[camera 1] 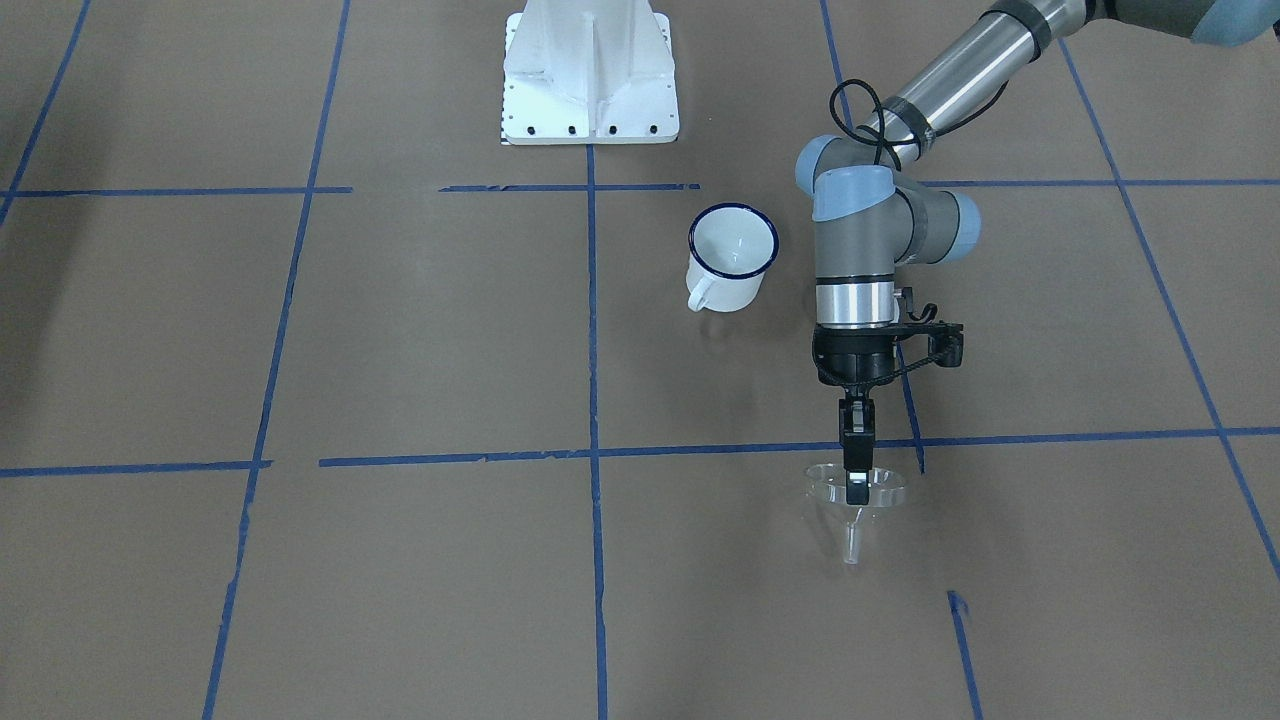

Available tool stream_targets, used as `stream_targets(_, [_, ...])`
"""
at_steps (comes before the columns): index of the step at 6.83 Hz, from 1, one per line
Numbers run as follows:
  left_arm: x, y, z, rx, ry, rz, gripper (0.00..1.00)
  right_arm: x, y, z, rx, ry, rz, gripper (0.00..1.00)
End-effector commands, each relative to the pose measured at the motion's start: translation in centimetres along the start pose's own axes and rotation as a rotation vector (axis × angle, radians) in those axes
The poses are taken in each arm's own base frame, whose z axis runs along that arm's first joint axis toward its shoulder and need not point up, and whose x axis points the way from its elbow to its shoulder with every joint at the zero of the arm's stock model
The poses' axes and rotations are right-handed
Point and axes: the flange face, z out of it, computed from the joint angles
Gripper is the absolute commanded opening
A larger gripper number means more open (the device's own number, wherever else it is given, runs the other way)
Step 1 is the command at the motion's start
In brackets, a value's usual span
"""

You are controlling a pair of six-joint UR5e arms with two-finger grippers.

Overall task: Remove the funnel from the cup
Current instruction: 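Lower the funnel onto the table farther from the robot and release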

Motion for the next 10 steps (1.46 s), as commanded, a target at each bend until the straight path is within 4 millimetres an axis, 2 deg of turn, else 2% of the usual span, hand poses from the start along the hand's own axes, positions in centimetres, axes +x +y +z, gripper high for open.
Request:
stream_targets(1, [-0.4, -0.2, 0.3, 0.007, -0.007, 0.01, 0.47, 0.0, 0.0, 0.0, 0.0, 0.0, 0.0, 1.0])
stream_targets(2, [-0.5, -0.2, 0.3, 0.008, -0.008, 0.02, 0.79, 0.0, 0.0, 0.0, 0.0, 0.0, 0.0, 1.0])
stream_targets(3, [-0.5, -0.2, 0.3, 0.009, -0.009, 0.022, 1.0, 0.0, 0.0, 0.0, 0.0, 0.0, 0.0, 1.0])
stream_targets(4, [-0.5, -0.2, 0.4, 0.006, -0.015, 0.033, 1.0, 0.0, 0.0, 0.0, 0.0, 0.0, 0.0, 1.0])
stream_targets(6, [-0.6, -0.8, 0.2, 0.0, -0.019, 0.305, 1.0, 0.0, 0.0, 0.0, 0.0, 0.0, 0.0, 1.0])
stream_targets(7, [-1.1, -0.5, -0.5, -0.068, -0.063, 0.386, 1.0, 0.0, 0.0, 0.0, 0.0, 0.0, 0.0, 1.0])
stream_targets(8, [-3.3, -2.5, -2.9, -0.18, -0.13, 0.469, 1.0, 0.0, 0.0, 0.0, 0.0, 0.0, 0.0, 1.0])
stream_targets(9, [-3.3, -4.4, -7.1, -0.296, -0.177, 0.57, 1.0, 0.0, 0.0, 0.0, 0.0, 0.0, 0.0, 1.0])
stream_targets(10, [-2.6, -5.3, -10.2, -0.392, -0.227, 0.648, 1.0, 0.0, 0.0, 0.0, 0.0, 0.0, 0.0, 1.0])
